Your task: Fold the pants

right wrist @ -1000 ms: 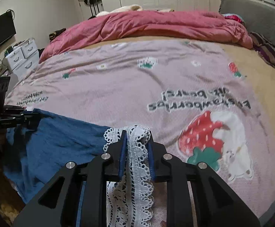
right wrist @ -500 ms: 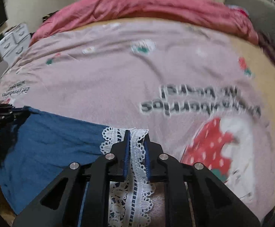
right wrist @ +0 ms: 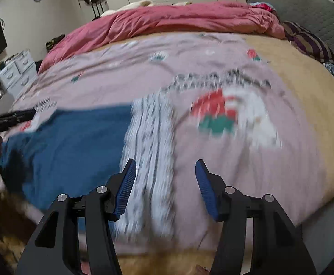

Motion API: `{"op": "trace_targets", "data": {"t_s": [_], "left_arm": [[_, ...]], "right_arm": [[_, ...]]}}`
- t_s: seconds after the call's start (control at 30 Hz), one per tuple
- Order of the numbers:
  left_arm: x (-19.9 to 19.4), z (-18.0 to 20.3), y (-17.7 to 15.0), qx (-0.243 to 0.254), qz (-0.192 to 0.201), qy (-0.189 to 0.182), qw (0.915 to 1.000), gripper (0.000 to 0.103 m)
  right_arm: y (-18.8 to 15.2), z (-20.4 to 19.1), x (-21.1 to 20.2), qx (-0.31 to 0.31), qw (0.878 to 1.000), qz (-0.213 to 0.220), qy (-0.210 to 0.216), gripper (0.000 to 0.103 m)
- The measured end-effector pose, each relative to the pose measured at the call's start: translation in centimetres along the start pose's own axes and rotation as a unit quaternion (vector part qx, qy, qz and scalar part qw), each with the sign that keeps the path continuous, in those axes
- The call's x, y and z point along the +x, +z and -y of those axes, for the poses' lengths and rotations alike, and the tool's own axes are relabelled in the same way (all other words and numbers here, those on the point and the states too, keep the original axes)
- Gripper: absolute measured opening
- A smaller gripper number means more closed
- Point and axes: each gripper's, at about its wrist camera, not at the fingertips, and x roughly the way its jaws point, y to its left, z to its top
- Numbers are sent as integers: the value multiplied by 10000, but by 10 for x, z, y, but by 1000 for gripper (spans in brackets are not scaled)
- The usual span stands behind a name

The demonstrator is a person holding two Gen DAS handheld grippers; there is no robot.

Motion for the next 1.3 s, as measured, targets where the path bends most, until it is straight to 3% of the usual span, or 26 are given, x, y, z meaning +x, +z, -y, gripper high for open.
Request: {"op": "trace_targets", "data": {"t_s": [0.17, 0.3, 0.4, 0.47, 0.5, 0.57, 0.63, 0.7, 0.73, 0.8, 1.03, 1.2, 1.3], "left_arm": [[-15, 45, -49, 483, -246, -309, 9981, 35], [-17, 73, -86, 899, -268, -342, 9950, 38], [-9, 77, -99, 900, -396, -423, 9943, 41], [-2, 80, -106, 983, -495, -269, 9936, 41], [2, 82, -108, 1103, -467, -22, 9928, 41], [4, 84, -110, 1176, -443, 119, 9920, 41], [5, 86, -112, 1200, -389, 34, 9920, 40], [6, 93, -115, 1383, -383, 133, 9896, 20], [6, 96, -115, 1445, -400, 155, 9886, 0], [3, 95, -113, 1447, -368, 202, 9886, 0], [-19, 89, -114, 1570, -331, 125, 9870, 0], [2, 85, -126, 1505, -726, 67, 9859, 1], [-2, 88, -128, 1452, -707, -80, 9868, 13]], "right_arm": [[-36, -6, -7, 163, 9998, -79, 62, 52], [-45, 1, -7, 331, 9994, -95, 81, 52], [-46, 5, -2, 455, 9987, -157, 168, 50], [-46, 4, -1, 536, 9981, -154, 245, 48], [-46, 3, -1, 557, 9980, -147, 277, 48], [-44, 1, 0, 497, 9981, -144, 323, 39], [-43, -1, 3, 441, 9984, -192, 298, 30], [-44, -3, 5, 417, 9986, -205, 247, 24], [-46, -3, 6, 397, 9987, -205, 229, 18], [-47, -3, 4, 382, 9989, -202, 202, 15], [-52, -6, -12, 223, 9994, -219, 168, 15], [-58, -4, 8, 276, 9987, -432, -9, 24], [-60, 2, 0, 472, 9982, -353, -79, 33]]}}
